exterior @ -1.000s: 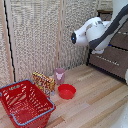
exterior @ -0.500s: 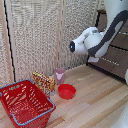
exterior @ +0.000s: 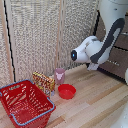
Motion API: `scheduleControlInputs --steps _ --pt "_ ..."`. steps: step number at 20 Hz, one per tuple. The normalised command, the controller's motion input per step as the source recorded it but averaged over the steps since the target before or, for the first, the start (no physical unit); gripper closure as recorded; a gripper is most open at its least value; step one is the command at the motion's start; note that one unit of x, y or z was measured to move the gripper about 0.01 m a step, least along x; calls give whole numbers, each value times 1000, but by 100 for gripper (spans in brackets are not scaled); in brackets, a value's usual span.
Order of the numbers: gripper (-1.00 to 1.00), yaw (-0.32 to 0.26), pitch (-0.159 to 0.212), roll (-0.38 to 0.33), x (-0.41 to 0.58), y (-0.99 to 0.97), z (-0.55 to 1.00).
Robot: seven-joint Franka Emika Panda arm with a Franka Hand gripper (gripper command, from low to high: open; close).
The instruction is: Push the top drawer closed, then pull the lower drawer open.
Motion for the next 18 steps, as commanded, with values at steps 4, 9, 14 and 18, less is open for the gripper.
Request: scheduleControlInputs --steps 4,9,14,18 --pt "-100 125 16 -122 176 -225 -285" --pt "-100 116 -2 -61 123 -443 -6" --pt "-100 50 -6 -1 110 -434 255" --pt "-100 3 12 18 185 -319 84"
